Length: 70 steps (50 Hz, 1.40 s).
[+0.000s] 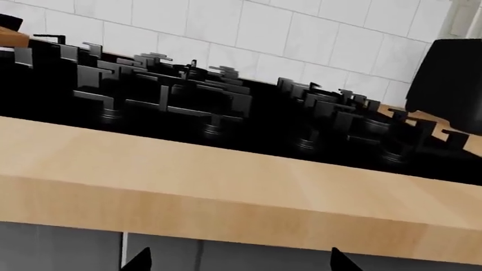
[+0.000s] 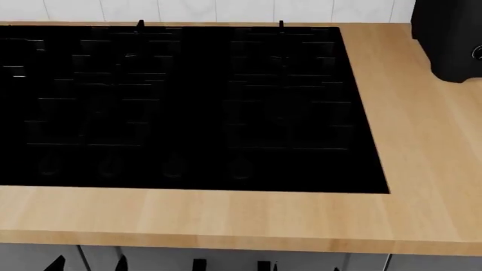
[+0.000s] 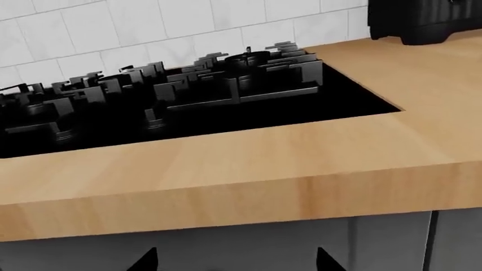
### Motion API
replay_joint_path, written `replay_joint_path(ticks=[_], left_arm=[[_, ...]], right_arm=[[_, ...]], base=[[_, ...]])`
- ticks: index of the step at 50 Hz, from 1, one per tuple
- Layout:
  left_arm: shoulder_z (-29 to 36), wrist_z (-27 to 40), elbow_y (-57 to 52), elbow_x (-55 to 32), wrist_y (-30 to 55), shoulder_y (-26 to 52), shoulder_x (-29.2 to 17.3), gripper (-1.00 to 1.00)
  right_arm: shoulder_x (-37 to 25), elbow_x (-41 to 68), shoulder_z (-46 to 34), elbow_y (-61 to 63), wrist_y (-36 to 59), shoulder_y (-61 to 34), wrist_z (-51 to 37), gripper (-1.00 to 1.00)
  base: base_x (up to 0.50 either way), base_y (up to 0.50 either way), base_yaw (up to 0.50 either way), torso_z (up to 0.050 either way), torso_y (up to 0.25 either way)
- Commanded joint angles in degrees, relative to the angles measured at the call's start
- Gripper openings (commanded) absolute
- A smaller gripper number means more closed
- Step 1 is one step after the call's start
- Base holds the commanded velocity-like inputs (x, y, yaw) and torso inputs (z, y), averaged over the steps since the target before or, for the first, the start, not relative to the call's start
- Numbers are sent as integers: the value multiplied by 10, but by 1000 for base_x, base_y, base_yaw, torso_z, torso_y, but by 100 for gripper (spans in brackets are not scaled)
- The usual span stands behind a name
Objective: Pick the broccoli from the plate and place it in the pan.
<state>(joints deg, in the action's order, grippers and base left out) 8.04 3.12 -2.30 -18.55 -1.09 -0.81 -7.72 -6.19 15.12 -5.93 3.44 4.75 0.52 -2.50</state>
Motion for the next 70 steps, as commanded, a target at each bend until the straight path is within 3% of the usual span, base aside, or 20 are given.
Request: replay_joint_path(ticks=[1, 2, 5, 13, 21, 25, 34, 70], left_arm=[[-8, 41, -104, 26, 65, -2, -56, 100], [-12, 47, -127, 23, 82, -4, -65, 100], [-72, 88, -299, -30, 231, 2, -141, 100], [-101, 118, -434, -102, 364, 59, -189, 100], [-125, 157, -513, -131, 439, 77, -221, 100], [-148, 174, -538, -163, 455, 71, -214, 100], [-162, 177, -541, -175, 446, 51, -213, 100], [-118, 158, -495, -158, 423, 56, -224, 100]], right_arm=[[-27, 36, 22, 121, 118, -54, -54, 100], [-35, 34, 21, 142, 131, -59, -59, 100], [-82, 172, 107, 298, 354, -143, -121, 100], [-144, 258, 181, 403, 475, -218, -170, 100], [-165, 276, 203, 425, 489, -225, -175, 100], [-169, 279, 215, 442, 477, -215, -170, 100], [-168, 268, 206, 443, 463, -205, -167, 100], [-176, 195, 143, 398, 397, -188, -145, 100]], base=[[0, 0, 0, 0, 0], [0, 0, 0, 0, 0], [0, 0, 0, 0, 0], [0, 0, 0, 0, 0], [0, 0, 0, 0, 0], [0, 0, 0, 0, 0], [0, 452, 0, 0, 0], [0, 500, 0, 0, 0]])
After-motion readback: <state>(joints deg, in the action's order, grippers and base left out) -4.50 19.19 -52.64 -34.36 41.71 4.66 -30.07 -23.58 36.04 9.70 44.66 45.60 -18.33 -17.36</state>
